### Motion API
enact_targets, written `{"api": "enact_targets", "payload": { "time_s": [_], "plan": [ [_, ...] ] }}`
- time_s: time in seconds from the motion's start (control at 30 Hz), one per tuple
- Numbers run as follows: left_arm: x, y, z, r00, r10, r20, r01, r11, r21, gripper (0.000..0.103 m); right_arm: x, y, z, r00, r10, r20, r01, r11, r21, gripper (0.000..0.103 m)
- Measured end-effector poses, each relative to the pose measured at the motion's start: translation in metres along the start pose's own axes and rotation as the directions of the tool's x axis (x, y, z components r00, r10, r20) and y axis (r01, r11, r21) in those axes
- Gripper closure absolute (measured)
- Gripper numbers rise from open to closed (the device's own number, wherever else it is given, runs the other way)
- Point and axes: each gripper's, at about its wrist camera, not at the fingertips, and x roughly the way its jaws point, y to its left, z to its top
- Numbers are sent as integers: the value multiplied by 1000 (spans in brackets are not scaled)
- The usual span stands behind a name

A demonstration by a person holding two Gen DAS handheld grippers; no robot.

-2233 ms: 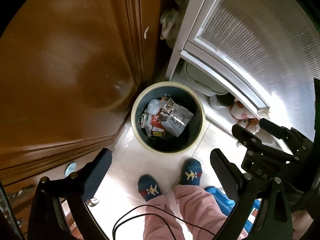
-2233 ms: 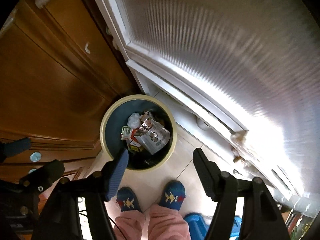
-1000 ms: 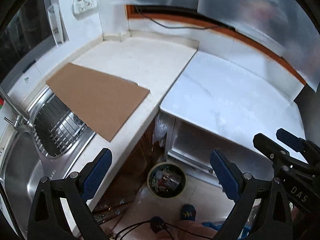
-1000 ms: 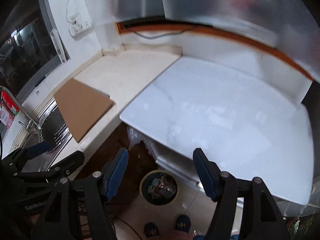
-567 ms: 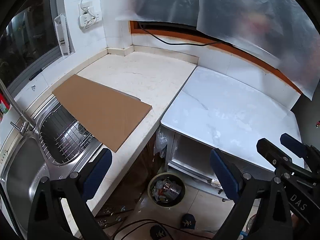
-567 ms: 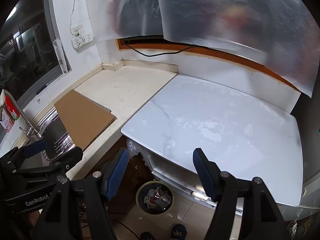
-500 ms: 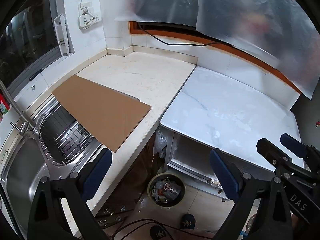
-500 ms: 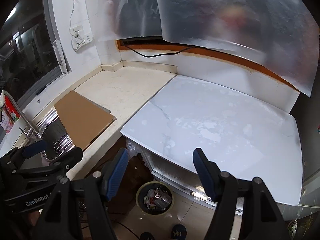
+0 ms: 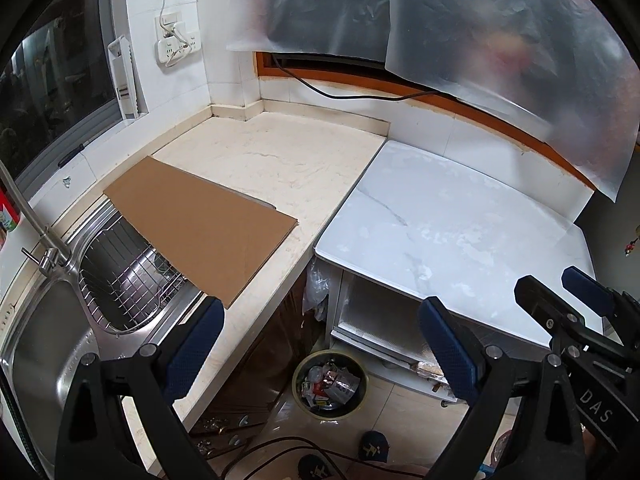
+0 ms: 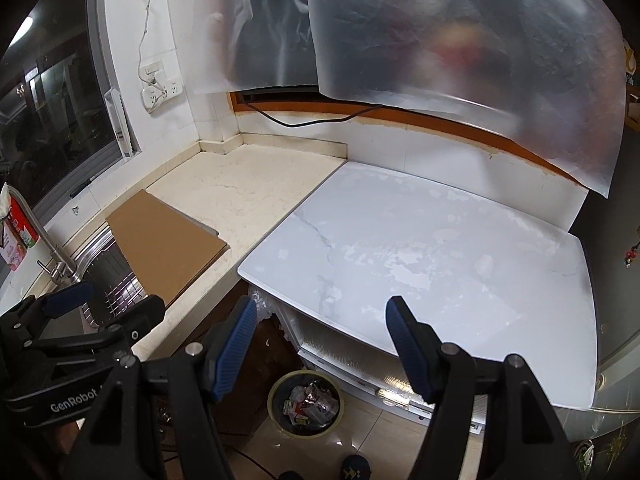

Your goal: Collect trash

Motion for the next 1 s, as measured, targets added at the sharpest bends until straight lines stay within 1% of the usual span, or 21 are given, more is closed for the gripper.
{"api": "enact_targets", "payload": {
  "time_s": [1.0],
  "plan": [
    [-4,-4,-3,1000,6,3,-6,1000,-2,7,-6,0,-4,1000,6,9,-6,1000,5,35]
  ]
}}
